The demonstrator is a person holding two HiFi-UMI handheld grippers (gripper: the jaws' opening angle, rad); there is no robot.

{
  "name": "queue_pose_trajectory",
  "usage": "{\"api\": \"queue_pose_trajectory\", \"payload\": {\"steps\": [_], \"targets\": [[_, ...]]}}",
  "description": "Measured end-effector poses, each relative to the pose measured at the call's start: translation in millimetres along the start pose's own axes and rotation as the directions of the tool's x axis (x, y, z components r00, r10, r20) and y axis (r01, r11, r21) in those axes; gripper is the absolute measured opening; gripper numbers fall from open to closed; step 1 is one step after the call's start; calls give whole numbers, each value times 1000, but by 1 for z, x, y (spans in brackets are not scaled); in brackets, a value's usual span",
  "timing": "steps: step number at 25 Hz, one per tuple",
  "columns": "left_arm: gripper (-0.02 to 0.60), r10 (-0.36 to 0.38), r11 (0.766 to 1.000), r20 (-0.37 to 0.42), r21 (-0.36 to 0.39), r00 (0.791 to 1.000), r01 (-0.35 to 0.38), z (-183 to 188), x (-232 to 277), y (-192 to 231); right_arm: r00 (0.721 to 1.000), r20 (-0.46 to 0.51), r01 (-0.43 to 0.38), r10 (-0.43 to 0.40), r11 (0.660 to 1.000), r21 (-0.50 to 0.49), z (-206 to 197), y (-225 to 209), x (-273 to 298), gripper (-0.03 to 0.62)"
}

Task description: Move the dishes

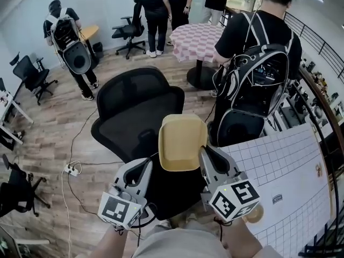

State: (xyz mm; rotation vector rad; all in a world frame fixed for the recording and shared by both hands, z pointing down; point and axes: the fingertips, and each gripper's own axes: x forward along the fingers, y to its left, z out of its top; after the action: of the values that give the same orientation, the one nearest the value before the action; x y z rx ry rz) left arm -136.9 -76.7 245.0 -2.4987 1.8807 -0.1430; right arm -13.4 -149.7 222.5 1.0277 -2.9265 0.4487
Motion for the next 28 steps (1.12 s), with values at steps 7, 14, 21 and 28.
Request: {"api": "queue_pose_trajectory", "payload": {"steps": [7, 14, 21, 28], "targets": [[14, -6, 999, 18, 40, 1000, 6, 11, -20, -12, 999, 13, 44, -43, 995, -92, 2, 14, -22, 29], [14, -72, 997, 27, 20, 997, 72, 17, -4, -32, 995, 20, 102, -100, 988, -118, 3, -3, -38, 29], [14, -212, 977, 43, 31, 976, 211, 20, 31, -81, 976, 24, 217, -216, 973, -77, 2, -43, -78, 29], [14, -345, 939, 32, 20, 938, 344, 12, 57, -138, 939, 53, 341, -339, 939, -46, -2, -79, -135, 29]]}}
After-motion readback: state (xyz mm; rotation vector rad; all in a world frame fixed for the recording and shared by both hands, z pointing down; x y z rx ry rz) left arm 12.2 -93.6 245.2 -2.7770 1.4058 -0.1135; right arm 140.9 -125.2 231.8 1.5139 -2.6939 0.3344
